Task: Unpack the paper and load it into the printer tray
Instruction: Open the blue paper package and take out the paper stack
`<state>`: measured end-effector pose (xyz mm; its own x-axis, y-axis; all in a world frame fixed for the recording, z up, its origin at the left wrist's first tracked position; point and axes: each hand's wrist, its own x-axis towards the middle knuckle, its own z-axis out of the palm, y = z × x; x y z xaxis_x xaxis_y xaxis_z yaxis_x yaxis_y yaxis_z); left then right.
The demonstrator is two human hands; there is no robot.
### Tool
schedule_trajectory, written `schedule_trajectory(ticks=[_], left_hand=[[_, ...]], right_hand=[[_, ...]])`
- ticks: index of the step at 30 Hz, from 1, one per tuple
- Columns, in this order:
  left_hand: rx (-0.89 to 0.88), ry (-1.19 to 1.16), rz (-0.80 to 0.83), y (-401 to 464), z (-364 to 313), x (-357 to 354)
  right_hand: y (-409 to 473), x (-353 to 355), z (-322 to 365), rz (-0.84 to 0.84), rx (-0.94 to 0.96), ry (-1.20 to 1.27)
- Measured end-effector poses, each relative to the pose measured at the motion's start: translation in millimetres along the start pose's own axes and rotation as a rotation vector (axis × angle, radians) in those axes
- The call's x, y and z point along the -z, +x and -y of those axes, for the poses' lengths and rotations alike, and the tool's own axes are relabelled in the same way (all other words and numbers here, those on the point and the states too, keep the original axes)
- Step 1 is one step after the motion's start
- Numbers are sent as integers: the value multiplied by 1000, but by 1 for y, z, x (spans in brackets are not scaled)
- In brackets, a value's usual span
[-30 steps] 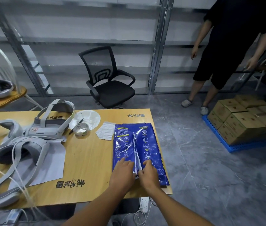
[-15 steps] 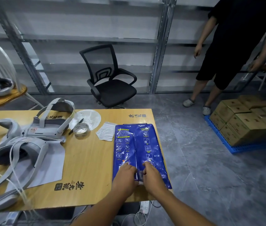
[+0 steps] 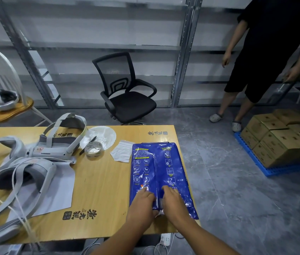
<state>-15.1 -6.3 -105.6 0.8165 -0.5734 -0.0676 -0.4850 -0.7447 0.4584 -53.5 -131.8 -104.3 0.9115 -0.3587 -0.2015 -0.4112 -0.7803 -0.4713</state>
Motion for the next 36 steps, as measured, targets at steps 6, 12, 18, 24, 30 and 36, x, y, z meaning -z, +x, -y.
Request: schedule_trajectory(ticks=[6, 12, 18, 24, 30, 36], left_hand=[[-28, 24, 37, 3, 4, 1], [-43, 29, 59, 5, 4, 2], [-49, 52, 64, -3, 0, 2], [-99, 149, 9, -9, -5, -2], [-149, 321, 5, -9, -3, -8], [-191, 279, -69, -6, 11, -13]], right_hand=[[-6, 2, -3, 19, 43, 17], [-39, 7, -23, 133, 152, -22], [-71, -11, -26, 266, 182, -133], [-70, -3, -17, 39, 254, -36], [-43, 6, -10, -43, 183, -226], [-35, 1, -12, -46, 132, -255]])
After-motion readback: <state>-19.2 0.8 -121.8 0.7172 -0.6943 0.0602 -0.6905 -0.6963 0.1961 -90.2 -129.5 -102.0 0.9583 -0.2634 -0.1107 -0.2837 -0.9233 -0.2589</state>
